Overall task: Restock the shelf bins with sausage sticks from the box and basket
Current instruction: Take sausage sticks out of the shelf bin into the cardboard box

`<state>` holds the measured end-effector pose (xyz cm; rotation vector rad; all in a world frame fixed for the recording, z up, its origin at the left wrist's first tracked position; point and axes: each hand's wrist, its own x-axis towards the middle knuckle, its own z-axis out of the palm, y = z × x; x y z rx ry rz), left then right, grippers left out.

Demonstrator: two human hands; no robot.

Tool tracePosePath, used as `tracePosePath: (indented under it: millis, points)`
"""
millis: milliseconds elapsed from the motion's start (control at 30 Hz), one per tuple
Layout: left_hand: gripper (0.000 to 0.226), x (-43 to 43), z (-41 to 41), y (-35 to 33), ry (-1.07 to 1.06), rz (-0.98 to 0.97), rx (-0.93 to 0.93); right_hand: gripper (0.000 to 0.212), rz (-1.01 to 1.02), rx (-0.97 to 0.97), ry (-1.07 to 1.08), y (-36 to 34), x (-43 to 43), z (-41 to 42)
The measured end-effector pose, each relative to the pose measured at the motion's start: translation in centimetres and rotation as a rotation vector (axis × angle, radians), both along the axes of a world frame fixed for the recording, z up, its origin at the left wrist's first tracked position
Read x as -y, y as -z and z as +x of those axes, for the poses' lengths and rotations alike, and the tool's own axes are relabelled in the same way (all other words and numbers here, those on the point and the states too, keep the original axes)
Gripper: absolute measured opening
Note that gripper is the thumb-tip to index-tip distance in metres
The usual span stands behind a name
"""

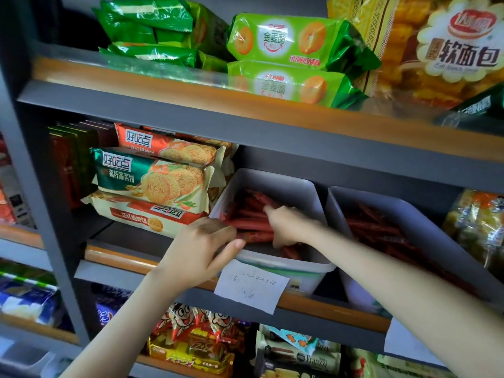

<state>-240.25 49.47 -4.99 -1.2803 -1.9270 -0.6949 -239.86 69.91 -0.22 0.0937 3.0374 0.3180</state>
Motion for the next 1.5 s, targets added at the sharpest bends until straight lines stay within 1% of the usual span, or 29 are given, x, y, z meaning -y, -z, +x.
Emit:
tracePosePath:
  millis: [167,233,267,300,367,400,433,500,567,667,700,733,800,900,967,1033,1067,1167,1233,1333,1400,1500]
  points:
    - [0.049,-0.1,-0.1,0.1,-0.01,-0.024,0.011,0.049,-0.045,-0.018,0.044,-0.6,0.1,0.3]
    - [0.051,0.0,0.1,-0.1,-0.01,-0.032,0.059,0.045,-0.056,-0.035,0.037,-0.8,-0.1,0.6]
    - [0.051,0.0,0.2,-0.2,0.006,-0.015,0.126,0.042,-0.052,-0.053,0.021,-1.0,-0.2,0.8]
    - [0.049,0.0,0.4,-0.5,0.029,0.023,0.232,0.039,-0.043,-0.082,0.004,-1.2,-0.4,1.1]
    - [0.038,-0.1,0.6,-1.3,0.059,0.146,0.44,0.036,-0.011,-0.16,-0.015,-1.6,-0.8,2.0]
    - [0.032,-0.3,0.5,-1.7,0.046,0.195,0.481,0.04,0.001,-0.202,-0.016,-1.9,-1.0,2.5]
    - [0.031,-0.5,0.4,-2.3,0.023,0.217,0.479,0.044,0.008,-0.239,-0.016,-2.1,-1.2,3.0]
    - [0.039,-1.2,0.1,-3.3,-0.025,0.181,0.436,0.05,0.0,-0.296,-0.026,-2.4,-1.5,4.0]
    - [0.051,-2.1,0.3,-4.2,-0.087,0.036,0.35,0.056,-0.022,-0.327,-0.037,-2.7,-1.6,5.2]
    - [0.069,-4.1,0.6,-4.9,-0.218,-0.232,0.114,0.059,-0.03,-0.42,-0.091,-3.0,-1.3,7.2]
    - [0.072,-4.6,0.6,-5.2,-0.259,-0.307,0.029,0.059,-0.024,-0.45,-0.118,-2.9,-1.0,7.8]
    - [0.071,-5.1,0.6,-5.6,-0.282,-0.35,-0.044,0.061,-0.018,-0.469,-0.137,-2.8,-1.0,8.4]
    - [0.065,-5.7,0.7,-6.4,-0.289,-0.378,-0.127,0.065,0.0,-0.512,-0.145,-2.6,-0.9,9.4]
    - [0.063,-5.9,1.3,-7.4,-0.303,-0.459,-0.135,0.073,0.132,-0.651,-0.157,-2.4,-1.2,10.0]
    - [0.064,-6.1,1.5,-7.8,-0.293,-0.467,-0.122,0.077,0.193,-0.756,-0.18,-2.0,-1.7,9.9]
    - [0.064,-6.0,1.8,-8.0,-0.309,-0.44,-0.156,0.073,0.211,-0.856,-0.227,-1.7,-1.9,9.9]
    - [0.061,-5.9,1.9,-8.0,-0.311,-0.392,-0.191,0.068,0.226,-0.914,-0.261,-1.6,-1.9,9.9]
    - [0.037,-4.7,2.6,-7.5,-0.327,-0.203,-0.31,0.055,0.273,-1.057,-0.341,-1.6,-1.0,10.2]
    - [0.032,-3.0,3.5,-7.0,-0.36,-0.107,-0.386,0.047,0.267,-1.087,-0.396,-1.8,0.3,10.7]
    - [0.03,0.5,5.4,-6.2,-0.445,-0.058,-0.456,0.052,0.227,-1.083,-0.484,-1.8,3.1,11.3]
    - [0.029,3.4,7.2,-5.4,-0.522,-0.054,-0.435,0.051,0.182,-1.095,-0.549,-1.4,5.7,11.6]
    - [0.028,8.2,10.5,-3.3,-0.635,-0.068,-0.355,0.039,0.129,-1.092,-0.69,-0.1,10.1,12.2]
